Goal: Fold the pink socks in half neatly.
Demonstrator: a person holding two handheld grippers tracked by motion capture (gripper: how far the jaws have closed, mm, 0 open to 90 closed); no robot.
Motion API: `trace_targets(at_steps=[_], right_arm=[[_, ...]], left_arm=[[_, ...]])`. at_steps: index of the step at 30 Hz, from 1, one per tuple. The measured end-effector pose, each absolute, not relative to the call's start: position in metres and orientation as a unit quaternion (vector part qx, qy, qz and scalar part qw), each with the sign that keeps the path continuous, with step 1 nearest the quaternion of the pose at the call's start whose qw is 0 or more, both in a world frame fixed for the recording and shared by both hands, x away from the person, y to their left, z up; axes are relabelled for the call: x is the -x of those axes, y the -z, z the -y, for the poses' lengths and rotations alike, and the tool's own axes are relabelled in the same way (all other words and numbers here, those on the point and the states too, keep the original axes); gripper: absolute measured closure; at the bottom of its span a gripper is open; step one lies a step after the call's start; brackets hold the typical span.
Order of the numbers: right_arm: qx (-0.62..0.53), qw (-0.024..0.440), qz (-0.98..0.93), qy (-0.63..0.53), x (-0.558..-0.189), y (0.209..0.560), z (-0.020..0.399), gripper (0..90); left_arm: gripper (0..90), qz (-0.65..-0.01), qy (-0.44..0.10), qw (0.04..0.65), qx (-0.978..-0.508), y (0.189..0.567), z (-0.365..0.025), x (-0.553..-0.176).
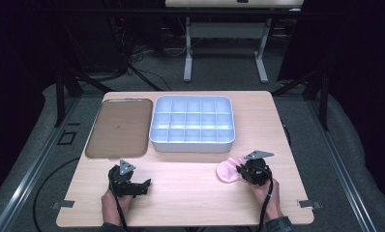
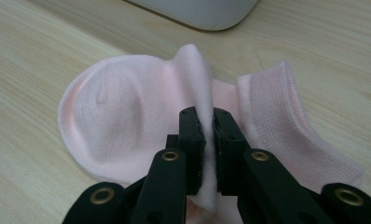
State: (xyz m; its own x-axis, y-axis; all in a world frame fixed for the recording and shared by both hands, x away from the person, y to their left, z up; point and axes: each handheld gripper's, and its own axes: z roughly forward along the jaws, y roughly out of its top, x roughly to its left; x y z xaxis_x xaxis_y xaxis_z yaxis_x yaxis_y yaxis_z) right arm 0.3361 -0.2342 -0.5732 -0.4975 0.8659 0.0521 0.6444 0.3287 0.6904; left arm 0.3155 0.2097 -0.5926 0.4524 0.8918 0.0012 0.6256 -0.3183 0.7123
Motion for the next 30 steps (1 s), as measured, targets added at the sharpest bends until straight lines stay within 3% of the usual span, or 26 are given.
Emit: trace_targets(at_steps=[15,30], right_arm=[[-0.446,0.161,-0.794,-0.38,-0.32,0.539,0.219,83.5],[-0.427,0.133,-0.809,-0.381,-0.312,0.543,0.171,82.7]], left_arm=[[0.0,-0.483,-0.202,0.328,-0.786,0.592,-0.21,-0.316],[0.0,-0.483,-0.202,0.329,-0.786,0.593,-0.21,-0.316]])
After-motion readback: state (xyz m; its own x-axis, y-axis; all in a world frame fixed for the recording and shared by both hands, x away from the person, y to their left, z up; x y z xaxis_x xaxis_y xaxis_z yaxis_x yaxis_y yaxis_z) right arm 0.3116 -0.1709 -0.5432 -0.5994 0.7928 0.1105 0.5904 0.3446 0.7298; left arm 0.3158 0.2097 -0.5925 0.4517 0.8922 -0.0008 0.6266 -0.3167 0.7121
